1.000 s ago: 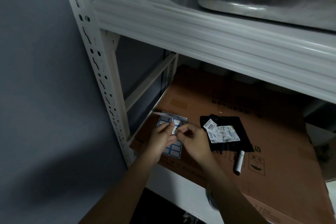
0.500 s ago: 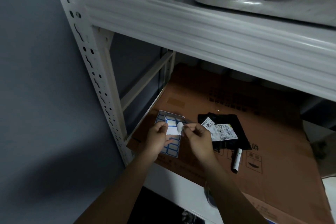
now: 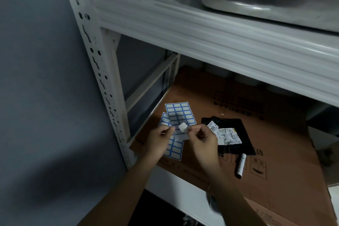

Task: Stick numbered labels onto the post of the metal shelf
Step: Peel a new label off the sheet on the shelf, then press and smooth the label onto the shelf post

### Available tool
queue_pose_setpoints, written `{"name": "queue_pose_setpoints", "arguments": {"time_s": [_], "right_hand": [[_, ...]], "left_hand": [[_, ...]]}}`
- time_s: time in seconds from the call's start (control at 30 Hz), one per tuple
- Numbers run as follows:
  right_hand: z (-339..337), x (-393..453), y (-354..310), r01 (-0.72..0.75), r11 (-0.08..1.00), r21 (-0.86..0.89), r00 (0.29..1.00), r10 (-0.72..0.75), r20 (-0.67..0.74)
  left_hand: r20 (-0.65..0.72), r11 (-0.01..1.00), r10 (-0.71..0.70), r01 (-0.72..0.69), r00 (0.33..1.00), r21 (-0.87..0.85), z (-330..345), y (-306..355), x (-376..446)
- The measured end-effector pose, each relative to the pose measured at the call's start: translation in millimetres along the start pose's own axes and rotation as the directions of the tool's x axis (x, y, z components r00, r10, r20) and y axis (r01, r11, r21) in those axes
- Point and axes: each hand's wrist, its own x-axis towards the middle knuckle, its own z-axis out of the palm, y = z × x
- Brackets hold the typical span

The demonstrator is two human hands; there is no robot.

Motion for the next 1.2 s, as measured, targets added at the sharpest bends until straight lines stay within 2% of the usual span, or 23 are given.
{"name": "queue_pose_setpoints", "arguments": {"time_s": [0.1,0.23,0.3,0.5,0.57,0.67,0.77,0.87,0.97,1.1,1.2], "right_hand": [[8.1,-3.6,-1.7,0.236,0.949,-0.207,0.97,-0.242,-0.006],[23.0,-5.7,-9.0,0.512,0.74,-0.436,0.839,-0.539,0.072],[30.1,-6.5,-11.1,0.578,0.649,-0.494,0.783,-0.612,0.11],[44.5,-7.5,-15.5,0.679,0.496,-0.541,0.684,-0.696,0.22],[48.5,-10.4,-18.2,0.675,0.533,-0.511,0.706,-0.668,0.236],[52.6,-16.2,-32.0,0.534,0.8,-0.273,0.843,-0.53,0.094],[58.1,-16.0,-55.9,0.404,0.908,-0.107,0.912,-0.41,-0.031],[67.5,-12.1,-79.5,0.292,0.955,0.053,0.956,-0.292,-0.016],[80.9,-11.3,-93.1,0.182,0.974,0.136,0.975,-0.196,0.1],[97.8,-17.2,-105.7,0.142,0.969,0.201,0.972,-0.175,0.159],[109.9,-21.9,-112.4,0.117,0.961,0.252,0.976,-0.158,0.148]], "left_hand": [[0.029,0.99,0.001,0.003,1.0,-0.14,-12.5,15.0,-13.1],[0.07,0.961,-0.07,0.086,0.995,-0.263,-30.5,27.8,-25.8],[0.094,0.956,-0.097,0.119,0.991,-0.268,-38.7,30.0,-28.0],[0.058,0.921,-0.201,0.209,0.978,-0.328,-55.3,31.0,-26.3],[0.029,0.92,-0.202,0.2,0.979,-0.337,-61.8,30.2,-26.4],[-0.081,0.964,-0.106,0.083,0.991,-0.252,-79.5,30.8,-27.7],[-0.131,0.988,0.038,-0.056,0.991,-0.141,-104.3,36.4,-30.3],[-0.107,0.98,0.199,-0.201,0.974,-0.002,-129.3,42.8,-34.1],[-0.106,0.952,0.302,-0.295,0.947,0.078,-151.9,44.9,-33.2],[-0.094,0.897,0.403,-0.373,0.91,0.236,-176.1,44.1,-31.6],[-0.098,0.876,0.431,-0.39,0.897,0.282,-192.1,47.7,-34.6]]}}
